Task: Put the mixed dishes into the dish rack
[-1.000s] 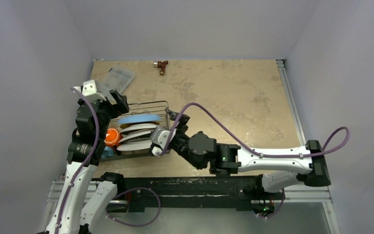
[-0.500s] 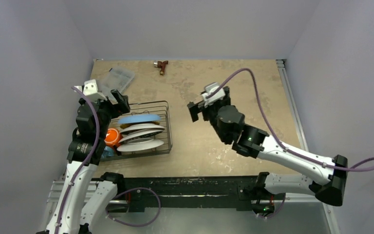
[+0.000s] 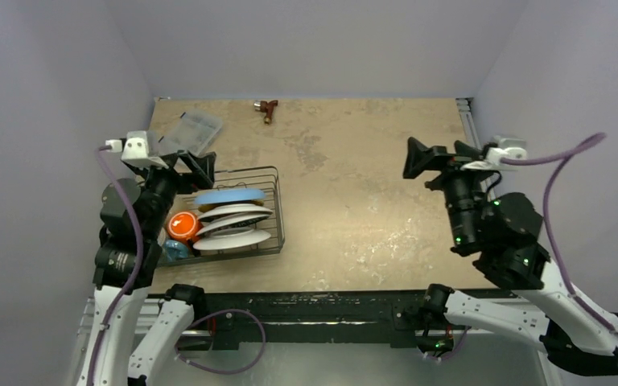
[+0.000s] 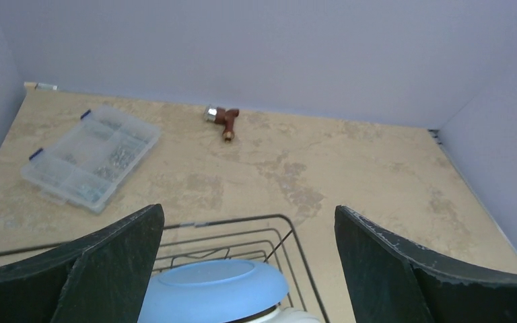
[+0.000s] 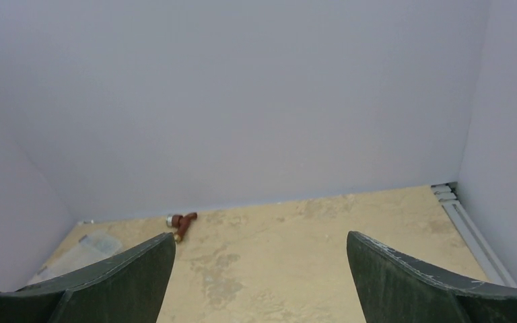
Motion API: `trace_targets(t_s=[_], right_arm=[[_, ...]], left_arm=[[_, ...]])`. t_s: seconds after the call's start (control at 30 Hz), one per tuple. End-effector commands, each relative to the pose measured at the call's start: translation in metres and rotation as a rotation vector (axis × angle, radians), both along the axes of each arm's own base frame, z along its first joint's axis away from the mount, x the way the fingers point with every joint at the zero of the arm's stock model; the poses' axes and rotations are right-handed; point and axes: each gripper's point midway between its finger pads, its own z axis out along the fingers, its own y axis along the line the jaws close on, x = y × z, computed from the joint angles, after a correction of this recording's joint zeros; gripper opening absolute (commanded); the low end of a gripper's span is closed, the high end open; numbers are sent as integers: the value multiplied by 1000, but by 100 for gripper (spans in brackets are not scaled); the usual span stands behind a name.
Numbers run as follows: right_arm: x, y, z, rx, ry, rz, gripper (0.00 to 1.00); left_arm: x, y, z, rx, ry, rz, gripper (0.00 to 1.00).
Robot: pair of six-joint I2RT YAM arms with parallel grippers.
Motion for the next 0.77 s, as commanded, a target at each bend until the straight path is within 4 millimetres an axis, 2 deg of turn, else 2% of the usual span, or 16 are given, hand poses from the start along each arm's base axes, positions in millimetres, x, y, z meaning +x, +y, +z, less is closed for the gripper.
trace_targets(t_s=[0.0, 0.17, 0.43, 0.73], right_arm=[[-19, -49, 26, 69, -54, -90, 99], [-29, -67, 33, 124, -80, -94, 99], [-35, -73, 28, 161, -95, -80, 99], [-36, -75, 28, 193, -98, -79, 99]], left_arm=[[-51, -7, 84, -28, -182, -83, 98], [-79, 1, 99, -52, -202, -58, 99], [-111, 10, 115, -49, -231, -41, 100], [-119, 12, 123, -78, -259, -32, 100]])
